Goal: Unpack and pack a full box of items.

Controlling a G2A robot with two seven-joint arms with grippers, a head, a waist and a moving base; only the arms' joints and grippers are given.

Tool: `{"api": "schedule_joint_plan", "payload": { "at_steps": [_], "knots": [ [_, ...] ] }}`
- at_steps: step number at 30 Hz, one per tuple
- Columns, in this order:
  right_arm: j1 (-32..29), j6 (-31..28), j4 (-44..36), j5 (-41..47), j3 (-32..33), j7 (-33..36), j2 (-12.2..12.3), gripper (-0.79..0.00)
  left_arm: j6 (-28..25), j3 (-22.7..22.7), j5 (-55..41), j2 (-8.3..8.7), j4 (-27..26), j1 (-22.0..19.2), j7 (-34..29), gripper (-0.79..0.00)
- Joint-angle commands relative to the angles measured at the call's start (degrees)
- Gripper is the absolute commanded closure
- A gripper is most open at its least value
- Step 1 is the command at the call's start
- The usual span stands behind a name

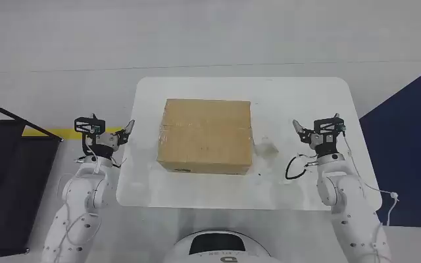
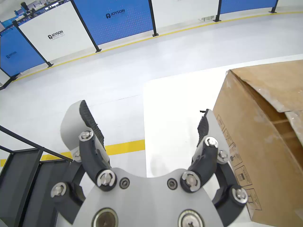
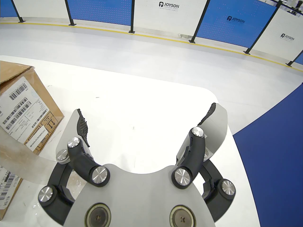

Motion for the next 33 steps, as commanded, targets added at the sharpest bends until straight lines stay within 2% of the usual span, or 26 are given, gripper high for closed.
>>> {"api": "schedule_joint_plan", "payload": {
  "at_steps": [1, 3, 11, 15, 24, 33],
  "knots": [
    [0.00, 0.00, 0.00, 0.00, 0.00, 0.00, 0.00, -0.785, 0.00, 0.00, 0.00, 0.00, 0.00, 0.00, 0.00, -0.784],
    [0.04, -0.37, -0.07, 0.09, -0.18, 0.01, -0.01, -0.785, 0.00, 0.00, 0.00, 0.00, 0.00, 0.00, 0.00, -0.785],
    [3.89, -14.39, 0.49, -0.14, -5.63, -0.84, 0.06, -0.785, 0.00, 0.00, 0.00, 0.00, 0.00, 0.00, 0.00, -0.785],
    [6.02, -18.03, 1.70, -1.78, -8.38, 0.63, 0.02, -0.785, 0.00, 0.00, 0.00, 0.00, 0.00, 0.00, 0.00, -0.785],
    [7.28, -19.59, 2.66, -2.96, -10.43, 3.00, -0.05, -0.785, 0.00, 0.00, 0.00, 0.00, 0.00, 0.00, 0.00, -0.785],
    [8.20, -42.65, 5.39, 8.67, -8.85, -3.03, 0.94, -0.785, 0.00, 0.00, 0.00, 0.00, 0.00, 0.00, 0.00, -0.785]
  ]
}}
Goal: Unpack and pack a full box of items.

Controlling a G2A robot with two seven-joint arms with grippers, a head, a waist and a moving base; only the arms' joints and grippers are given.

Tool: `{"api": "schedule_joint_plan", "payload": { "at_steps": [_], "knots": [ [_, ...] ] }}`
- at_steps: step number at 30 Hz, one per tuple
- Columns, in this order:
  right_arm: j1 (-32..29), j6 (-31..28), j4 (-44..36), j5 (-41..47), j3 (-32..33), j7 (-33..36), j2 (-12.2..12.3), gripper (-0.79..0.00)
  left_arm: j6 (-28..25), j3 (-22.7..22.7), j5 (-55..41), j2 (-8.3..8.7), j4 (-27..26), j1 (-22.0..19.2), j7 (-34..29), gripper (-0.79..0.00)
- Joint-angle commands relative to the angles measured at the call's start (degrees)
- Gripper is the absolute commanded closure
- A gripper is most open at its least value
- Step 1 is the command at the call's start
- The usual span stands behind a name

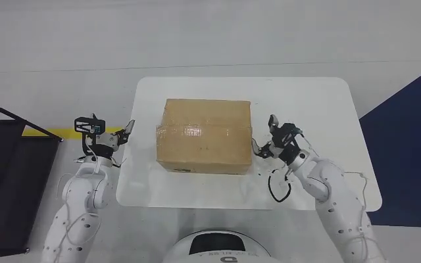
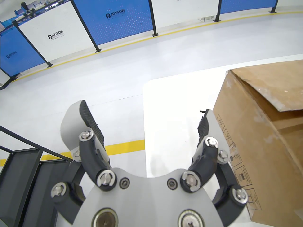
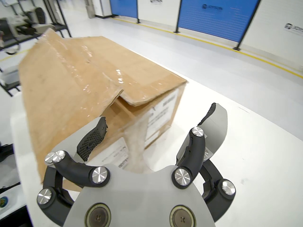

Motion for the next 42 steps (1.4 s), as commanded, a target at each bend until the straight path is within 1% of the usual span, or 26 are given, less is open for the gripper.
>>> {"api": "schedule_joint_plan", "payload": {
  "at_steps": [1, 7, 8, 12, 14, 15, 17, 20, 21, 24, 27, 29, 32, 35, 39, 42],
  "knots": [
    [0.30, -5.64, 1.10, 2.77, 0.81, -1.03, 0.29, -0.785, 0.00, 0.00, 0.00, 0.00, 0.00, 0.00, 0.00, -0.785],
    [0.60, -18.20, 2.29, 4.49, 2.40, -2.49, 1.25, -0.785, 0.00, 0.00, 0.00, 0.00, 0.00, 0.00, 0.00, -0.785],
    [0.54, -18.74, 1.75, 4.16, 1.73, -2.64, 1.45, -0.785, 0.00, 0.00, 0.00, 0.00, 0.00, 0.00, 0.00, -0.785],
    [0.10, -18.74, -0.45, 0.60, -1.05, -4.08, 2.92, -0.785, 0.00, 0.00, 0.00, 0.00, 0.00, 0.00, 0.00, -0.785],
    [0.08, -17.83, 1.05, -0.96, 0.76, -5.45, 3.44, -0.785, 0.00, 0.00, 0.00, 0.00, 0.00, 0.00, 0.00, -0.785],
    [-0.27, -15.42, 1.53, -1.24, 1.40, -5.70, 3.43, -0.785, 0.00, 0.00, 0.00, 0.00, 0.00, 0.00, 0.00, -0.785],
    [-0.81, -13.31, 1.32, -1.04, 1.46, -6.37, 3.37, -0.785, 0.00, 0.00, 0.00, 0.00, 0.00, 0.00, 0.00, -0.785],
    [-1.11, -6.33, 1.91, -2.36, 2.94, -6.08, 3.31, -0.785, 0.00, 0.00, 0.00, 0.00, 0.00, 0.00, 0.00, -0.785],
    [-1.24, -4.84, 2.31, -1.83, 2.99, -6.03, 3.24, -0.785, 0.00, 0.00, 0.00, 0.00, 0.00, 0.00, 0.00, -0.785],
    [-0.37, 0.15, 3.54, -0.55, 2.74, -3.49, 2.99, -0.785, 0.00, 0.00, 0.00, 0.00, 0.00, 0.00, 0.00, -0.785],
    [2.27, 1.15, 6.07, 1.44, 0.84, -0.40, 2.69, -0.785, 0.00, 0.00, 0.00, 0.00, 0.00, 0.00, 0.00, -0.785],
    [4.48, 2.86, 7.85, 2.10, -0.74, 1.76, 2.40, -0.785, 0.00, 0.00, 0.00, 0.00, 0.00, 0.00, 0.00, -0.785],
    [6.76, 2.90, 9.71, 3.07, -2.45, 2.63, 2.11, -0.785, 0.00, 0.00, 0.00, 0.00, 0.00, 0.00, 0.00, -0.785],
    [7.71, 1.07, 10.39, 3.67, -2.98, 1.95, 2.09, -0.785, 0.00, 0.00, 0.00, 0.00, 0.00, 0.00, 0.00, -0.785],
    [8.17, -2.57, 11.18, 5.92, -2.99, 0.87, 2.19, -0.785, 0.00, 0.00, 0.00, 0.00, 0.00, 0.00, 0.00, -0.785],
    [9.10, -6.61, 12.66, 8.46, -3.39, 1.00, 2.26, -0.785, 0.00, 0.00, 0.00, 0.00, 0.00, 0.00, 0.00, -0.785]
  ]
}}
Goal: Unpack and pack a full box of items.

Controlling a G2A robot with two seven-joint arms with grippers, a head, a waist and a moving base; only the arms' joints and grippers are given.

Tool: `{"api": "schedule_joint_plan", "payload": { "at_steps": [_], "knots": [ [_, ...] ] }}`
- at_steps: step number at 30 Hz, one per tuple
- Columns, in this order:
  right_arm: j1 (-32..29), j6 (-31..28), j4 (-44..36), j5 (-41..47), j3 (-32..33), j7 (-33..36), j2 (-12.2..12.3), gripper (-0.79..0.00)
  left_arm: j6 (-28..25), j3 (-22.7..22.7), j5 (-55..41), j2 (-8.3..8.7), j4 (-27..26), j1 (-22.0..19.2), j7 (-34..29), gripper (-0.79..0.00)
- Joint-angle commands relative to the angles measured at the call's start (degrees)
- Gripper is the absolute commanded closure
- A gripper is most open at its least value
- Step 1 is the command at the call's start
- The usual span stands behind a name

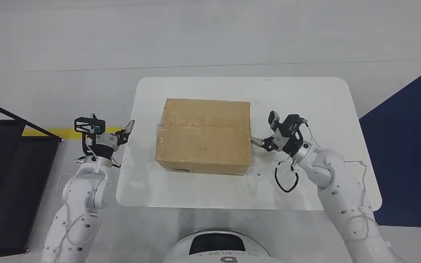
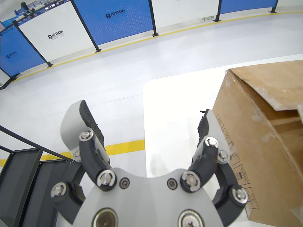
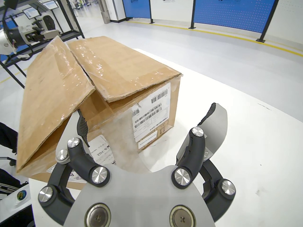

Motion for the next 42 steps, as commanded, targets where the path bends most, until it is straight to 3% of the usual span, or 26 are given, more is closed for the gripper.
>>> {"api": "schedule_joint_plan", "payload": {
  "at_steps": [1, 7, 12, 28, 42],
  "knots": [
    [0.89, -2.34, 1.17, 1.79, -0.38, 0.48, 0.02, -0.785, 0.00, 0.00, 0.00, 0.00, 0.00, 0.00, 0.00, -0.785],
    [2.72, -9.43, 3.05, 4.93, -1.01, 0.14, 0.21, -0.785, 0.00, 0.00, 0.00, 0.00, 0.00, 0.00, 0.00, -0.785],
    [1.23, -10.83, 0.30, 4.12, -0.57, -0.46, 0.49, -0.785, 0.00, 0.00, 0.00, 0.00, 0.00, 0.00, 0.00, -0.785],
    [-9.63, -6.05, -15.01, -18.33, 0.62, -4.70, 1.79, -0.785, 0.00, 0.00, 0.00, 0.00, 0.00, 0.00, 0.00, -0.785],
    [-12.27, -2.40, -16.10, -23.35, 0.85, -7.57, 2.42, -0.785, 0.00, 0.00, 0.00, 0.00, 0.00, 0.00, 0.00, -0.785]
  ]
}}
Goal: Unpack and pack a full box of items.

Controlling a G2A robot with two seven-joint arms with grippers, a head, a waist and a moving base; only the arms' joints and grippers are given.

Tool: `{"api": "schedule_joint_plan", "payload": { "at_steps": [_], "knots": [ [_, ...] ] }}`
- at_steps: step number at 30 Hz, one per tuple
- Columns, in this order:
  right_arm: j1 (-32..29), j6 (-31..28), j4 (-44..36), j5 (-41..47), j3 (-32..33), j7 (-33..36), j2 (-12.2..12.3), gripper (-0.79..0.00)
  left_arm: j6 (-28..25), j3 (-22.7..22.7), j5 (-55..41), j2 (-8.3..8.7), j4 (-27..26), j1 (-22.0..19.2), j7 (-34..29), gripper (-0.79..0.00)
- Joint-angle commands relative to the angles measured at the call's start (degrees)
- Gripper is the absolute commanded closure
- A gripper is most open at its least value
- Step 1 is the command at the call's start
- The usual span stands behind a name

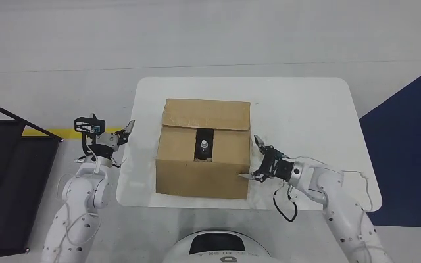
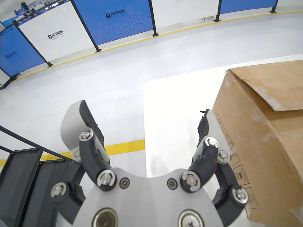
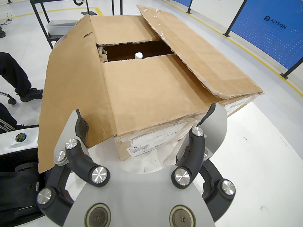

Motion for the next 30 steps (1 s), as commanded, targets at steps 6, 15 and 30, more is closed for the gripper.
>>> {"api": "schedule_joint_plan", "payload": {
  "at_steps": [6, 15, 30],
  "knots": [
    [-2.66, 2.30, -0.23, -0.28, 2.73, -9.01, 0.40, -0.785, 0.00, 0.00, 0.00, 0.00, 0.00, 0.00, 0.00, -0.785],
    [-2.04, 5.86, 1.20, 1.89, 3.13, -7.31, 0.18, -0.785, 0.00, 0.00, 0.00, 0.00, 0.00, 0.00, 0.00, -0.785],
    [7.80, 11.54, 3.82, 4.37, -0.40, 7.10, -0.52, -0.785, 0.00, 0.00, 0.00, 0.00, 0.00, 0.00, 0.00, -0.785]
  ]
}}
